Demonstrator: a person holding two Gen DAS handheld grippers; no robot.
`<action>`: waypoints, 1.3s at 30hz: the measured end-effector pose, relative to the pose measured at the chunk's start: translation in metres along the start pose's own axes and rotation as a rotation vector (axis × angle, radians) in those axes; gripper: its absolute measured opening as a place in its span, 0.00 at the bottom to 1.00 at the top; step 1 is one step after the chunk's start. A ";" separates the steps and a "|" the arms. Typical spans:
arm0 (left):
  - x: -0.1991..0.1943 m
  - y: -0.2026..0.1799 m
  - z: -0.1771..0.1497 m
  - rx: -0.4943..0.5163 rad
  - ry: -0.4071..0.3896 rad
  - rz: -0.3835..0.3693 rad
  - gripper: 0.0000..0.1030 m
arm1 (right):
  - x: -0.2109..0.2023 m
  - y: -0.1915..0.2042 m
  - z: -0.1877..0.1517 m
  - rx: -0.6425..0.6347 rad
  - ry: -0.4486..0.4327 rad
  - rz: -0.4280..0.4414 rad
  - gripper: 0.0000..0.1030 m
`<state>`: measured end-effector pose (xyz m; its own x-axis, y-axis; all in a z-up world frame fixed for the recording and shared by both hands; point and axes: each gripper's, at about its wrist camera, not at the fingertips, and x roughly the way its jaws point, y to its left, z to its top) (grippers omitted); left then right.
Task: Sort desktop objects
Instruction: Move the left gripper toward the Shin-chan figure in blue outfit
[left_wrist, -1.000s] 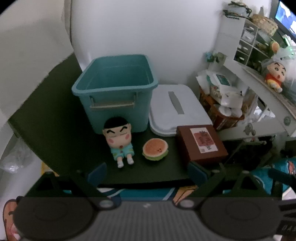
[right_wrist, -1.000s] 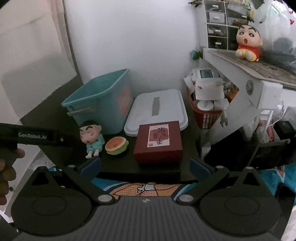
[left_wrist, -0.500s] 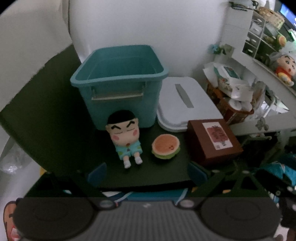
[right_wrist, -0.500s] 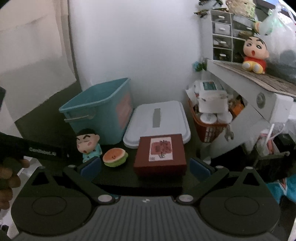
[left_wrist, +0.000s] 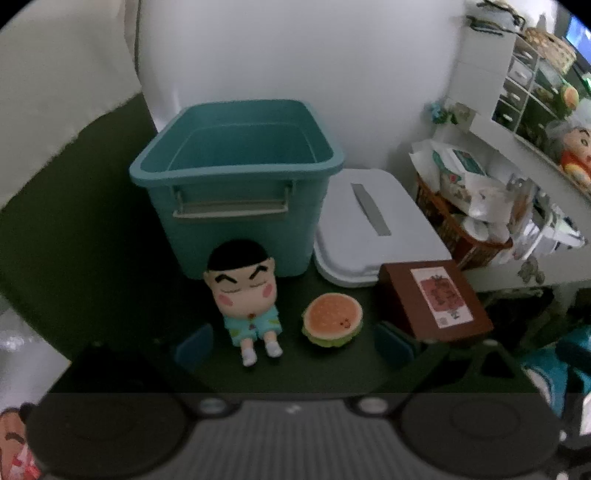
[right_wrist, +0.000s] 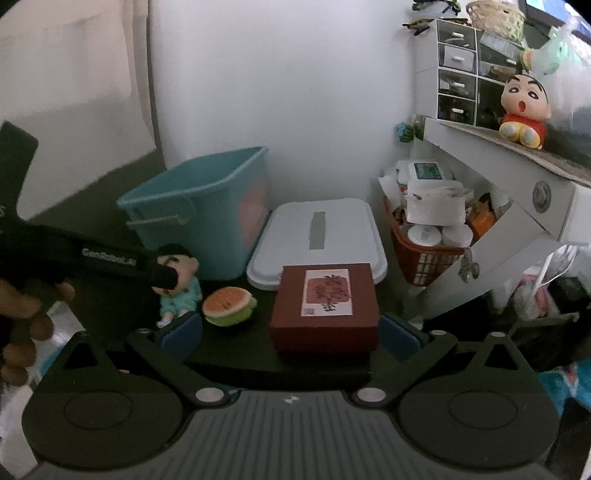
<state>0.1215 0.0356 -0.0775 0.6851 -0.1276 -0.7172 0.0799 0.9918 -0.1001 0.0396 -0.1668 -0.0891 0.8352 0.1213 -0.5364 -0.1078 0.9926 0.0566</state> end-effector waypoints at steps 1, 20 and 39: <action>0.001 0.002 -0.001 0.000 -0.002 -0.003 0.94 | 0.001 0.001 -0.001 -0.008 0.001 -0.002 1.00; 0.027 0.040 -0.001 -0.042 -0.024 -0.067 0.87 | 0.038 0.021 0.005 -0.044 0.050 0.087 0.49; 0.048 0.068 0.009 -0.113 -0.026 -0.128 0.76 | 0.088 0.053 -0.002 -0.081 0.107 0.125 0.46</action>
<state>0.1663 0.0967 -0.1132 0.6930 -0.2509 -0.6759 0.0868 0.9597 -0.2672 0.1068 -0.1035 -0.1351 0.7508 0.2377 -0.6163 -0.2539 0.9652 0.0630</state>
